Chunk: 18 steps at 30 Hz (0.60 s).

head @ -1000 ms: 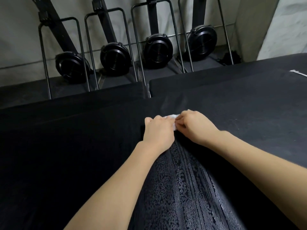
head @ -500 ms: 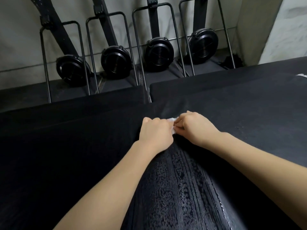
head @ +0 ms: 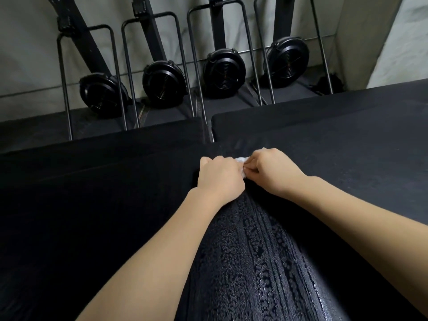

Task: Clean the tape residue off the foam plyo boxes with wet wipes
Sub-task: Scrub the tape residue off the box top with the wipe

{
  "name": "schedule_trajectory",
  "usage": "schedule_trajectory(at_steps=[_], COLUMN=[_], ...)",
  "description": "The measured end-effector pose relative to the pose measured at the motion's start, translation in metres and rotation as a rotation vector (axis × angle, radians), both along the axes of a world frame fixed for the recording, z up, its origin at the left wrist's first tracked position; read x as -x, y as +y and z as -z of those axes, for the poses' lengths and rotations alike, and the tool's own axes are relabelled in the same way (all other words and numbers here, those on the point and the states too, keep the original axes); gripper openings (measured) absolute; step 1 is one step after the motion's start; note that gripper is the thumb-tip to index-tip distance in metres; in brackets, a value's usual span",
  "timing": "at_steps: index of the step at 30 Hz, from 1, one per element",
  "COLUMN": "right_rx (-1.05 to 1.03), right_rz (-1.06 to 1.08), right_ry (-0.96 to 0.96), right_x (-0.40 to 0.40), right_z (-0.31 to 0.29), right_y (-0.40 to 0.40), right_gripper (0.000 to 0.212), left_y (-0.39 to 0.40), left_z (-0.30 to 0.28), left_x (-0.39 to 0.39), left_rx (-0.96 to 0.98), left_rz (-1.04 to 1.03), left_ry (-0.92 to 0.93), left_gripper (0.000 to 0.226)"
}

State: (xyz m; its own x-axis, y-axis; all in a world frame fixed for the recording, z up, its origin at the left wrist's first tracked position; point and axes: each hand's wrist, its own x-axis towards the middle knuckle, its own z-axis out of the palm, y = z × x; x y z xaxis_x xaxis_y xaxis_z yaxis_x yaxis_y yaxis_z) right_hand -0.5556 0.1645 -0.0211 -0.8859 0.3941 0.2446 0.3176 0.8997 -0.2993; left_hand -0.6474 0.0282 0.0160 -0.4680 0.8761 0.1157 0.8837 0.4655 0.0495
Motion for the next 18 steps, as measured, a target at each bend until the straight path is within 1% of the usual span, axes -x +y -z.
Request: schedule_trajectory(at_steps=[2, 5, 11, 15, 18], right_rx=[-0.037, -0.089, -0.107, -0.028, 0.030], right_rz=[-0.032, -0.072, -0.028, 0.057, 0.074], right_ry=[-0.002, 0.018, -0.028, -0.023, -0.015], right_x=[-0.015, -0.025, 0.018, 0.055, 0.071], right_z=[0.004, 0.008, 0.005, 0.006, 0.000], right_y=[-0.010, -0.018, 0.007, 0.027, 0.035], right_gripper=[0.028, 0.026, 0.032, 0.029, 0.038], left_y=[-0.014, -0.022, 0.005, 0.026, 0.038], left_z=[0.004, 0.013, 0.010, 0.002, -0.001], left_x=[-0.007, -0.007, 0.018, 0.042, 0.055], left_rx=[-0.009, -0.013, -0.034, -0.025, -0.003], left_rz=[0.027, 0.046, 0.013, -0.035, -0.073], left_ry=[-0.023, -0.001, -0.036, -0.067, -0.091], left_gripper=[0.042, 0.038, 0.042, 0.047, 0.045])
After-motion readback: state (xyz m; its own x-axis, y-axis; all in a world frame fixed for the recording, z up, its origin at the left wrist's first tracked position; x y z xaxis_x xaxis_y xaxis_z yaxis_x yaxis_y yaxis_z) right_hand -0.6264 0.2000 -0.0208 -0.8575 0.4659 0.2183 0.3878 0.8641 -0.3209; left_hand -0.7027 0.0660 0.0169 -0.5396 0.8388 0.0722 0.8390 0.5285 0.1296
